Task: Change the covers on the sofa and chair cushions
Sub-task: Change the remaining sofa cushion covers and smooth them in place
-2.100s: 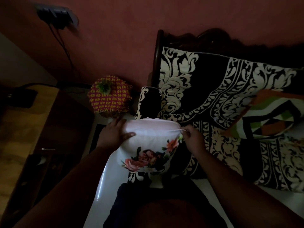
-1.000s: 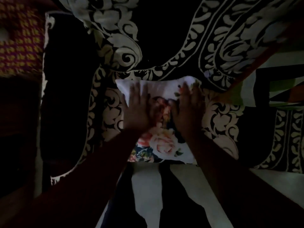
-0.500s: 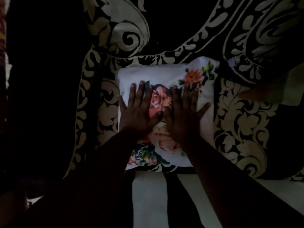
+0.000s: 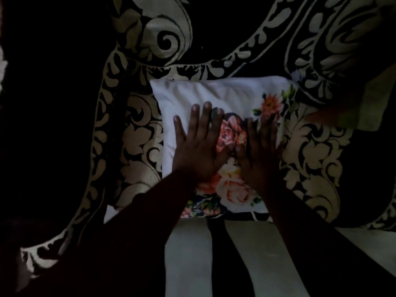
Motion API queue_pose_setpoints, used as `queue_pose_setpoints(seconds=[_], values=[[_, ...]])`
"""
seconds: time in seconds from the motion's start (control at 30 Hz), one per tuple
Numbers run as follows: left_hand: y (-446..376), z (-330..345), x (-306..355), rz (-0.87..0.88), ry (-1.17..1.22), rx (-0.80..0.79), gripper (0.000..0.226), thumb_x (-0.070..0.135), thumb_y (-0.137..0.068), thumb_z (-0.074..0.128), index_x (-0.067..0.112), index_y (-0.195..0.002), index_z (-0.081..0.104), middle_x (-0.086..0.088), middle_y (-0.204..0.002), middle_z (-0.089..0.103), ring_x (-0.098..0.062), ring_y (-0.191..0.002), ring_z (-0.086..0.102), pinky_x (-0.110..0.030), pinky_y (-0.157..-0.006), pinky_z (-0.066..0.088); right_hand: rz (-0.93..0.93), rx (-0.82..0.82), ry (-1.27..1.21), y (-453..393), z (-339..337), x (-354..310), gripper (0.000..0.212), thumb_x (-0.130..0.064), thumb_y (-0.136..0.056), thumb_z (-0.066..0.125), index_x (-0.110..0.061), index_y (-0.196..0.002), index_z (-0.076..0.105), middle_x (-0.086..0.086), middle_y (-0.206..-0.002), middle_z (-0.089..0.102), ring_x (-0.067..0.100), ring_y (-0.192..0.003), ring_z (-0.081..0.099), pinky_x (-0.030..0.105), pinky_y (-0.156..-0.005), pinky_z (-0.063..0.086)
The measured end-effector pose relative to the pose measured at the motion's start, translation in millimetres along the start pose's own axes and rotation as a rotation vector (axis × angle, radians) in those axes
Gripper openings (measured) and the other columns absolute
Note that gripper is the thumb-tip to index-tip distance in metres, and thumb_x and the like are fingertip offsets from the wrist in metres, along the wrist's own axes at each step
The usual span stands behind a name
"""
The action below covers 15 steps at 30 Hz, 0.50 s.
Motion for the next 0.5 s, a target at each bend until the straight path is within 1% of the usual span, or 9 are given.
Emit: queue_pose_setpoints(seconds=[0.03, 0.07, 0.13, 0.2, 0.23, 0.3, 0.4, 0.5], values=[[5.5, -4.5, 7.5, -0.02, 0.032, 0.02, 0.078, 0.058, -0.103, 0.033, 0.013, -0.163, 0.011, -0.015, -0.17, 0.0, -0.034, -0.157, -0.005, -0.069, -0.118, 0.003, 0.003, 0.008, 0.043, 5.3, -3.5, 2.9, 0.07, -0.066, -0.103, 0.017, -0.027, -0.161, 0.018, 0.008, -0.17, 0.006, 0.03, -0.156, 0.001, 0.07, -0.117, 0.006], [9.7, -7.1, 13.2, -0.058, 0.059, 0.039, 0.073, 0.051, -0.105, 0.034, 0.014, -0.163, 0.01, -0.015, -0.17, -0.002, -0.033, -0.157, -0.005, -0.068, -0.12, 0.003, 0.005, 0.011, 0.109, 4.7, -8.9, 2.1, 0.07, -0.066, -0.103, 0.019, -0.027, -0.161, 0.019, 0.009, -0.169, 0.007, 0.032, -0.156, 0.002, 0.071, -0.117, 0.003], [21.1, -8.0, 23.7, -0.177, 0.092, 0.056, 0.067, 0.044, -0.108, 0.032, 0.016, -0.163, 0.007, -0.012, -0.17, -0.004, -0.029, -0.157, -0.006, -0.065, -0.121, 0.004, -0.038, 0.019, 0.256, -4.5, -22.5, -8.8, 0.071, -0.062, -0.103, 0.024, -0.021, -0.161, 0.02, 0.012, -0.169, 0.006, 0.035, -0.156, 0.001, 0.072, -0.115, -0.002], [34.6, -1.7, 29.5, -0.281, 0.116, 0.048, 0.065, 0.044, -0.108, 0.031, 0.018, -0.163, 0.008, -0.01, -0.17, -0.002, -0.028, -0.157, -0.006, -0.064, -0.122, 0.004, -0.14, 0.035, 0.284, -13.1, -30.5, -20.5, 0.073, -0.058, -0.102, 0.028, -0.017, -0.161, 0.018, 0.014, -0.169, 0.005, 0.036, -0.155, -0.001, 0.075, -0.114, 0.004], [38.6, 1.9, 29.9, -0.302, 0.119, 0.036, 0.066, 0.045, -0.108, 0.032, 0.018, -0.163, 0.009, -0.01, -0.171, -0.002, -0.028, -0.157, -0.006, -0.064, -0.122, 0.004, -0.168, 0.035, 0.264, -15.1, -29.9, -22.9, 0.073, -0.057, -0.101, 0.029, -0.019, -0.162, 0.015, 0.013, -0.169, 0.004, 0.036, -0.155, -0.002, 0.075, -0.113, 0.008], [34.5, 8.7, 24.8, -0.298, 0.108, 0.012, 0.07, 0.049, -0.106, 0.034, 0.018, -0.163, 0.008, -0.009, -0.171, -0.003, -0.028, -0.157, -0.008, -0.065, -0.121, 0.001, -0.161, 0.034, 0.212, -18.6, -20.7, -22.5, 0.073, -0.057, -0.101, 0.03, -0.023, -0.162, 0.009, 0.012, -0.169, 0.001, 0.036, -0.155, -0.004, 0.075, -0.111, 0.011], [8.9, 19.9, 5.3, -0.277, 0.086, 0.01, 0.072, 0.053, -0.105, 0.029, 0.02, -0.164, 0.005, -0.007, -0.171, -0.005, -0.027, -0.157, -0.01, -0.067, -0.12, -0.001, -0.108, 0.045, 0.147, -36.2, -3.8, -25.7, 0.07, -0.059, -0.102, 0.029, -0.027, -0.162, 0.011, 0.008, -0.17, 0.002, 0.033, -0.156, -0.004, 0.074, -0.112, 0.006], [-23.5, 25.4, -11.2, -0.267, 0.058, -0.008, 0.076, 0.06, -0.102, 0.027, 0.022, -0.164, 0.003, -0.006, -0.171, -0.006, -0.028, -0.157, -0.01, -0.069, -0.118, -0.001, -0.074, 0.027, 0.126, -68.2, 4.5, -27.6, 0.069, -0.063, -0.102, 0.024, -0.032, -0.162, 0.01, 0.002, -0.17, 0.0, 0.028, -0.156, -0.007, 0.073, -0.114, 0.003]])
Point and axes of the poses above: each hand's wrist, its own y-axis away from the middle knuckle, its own z-axis out of the palm, x = y × z, the point moved 1 cm from there along -y, towards the middle knuckle
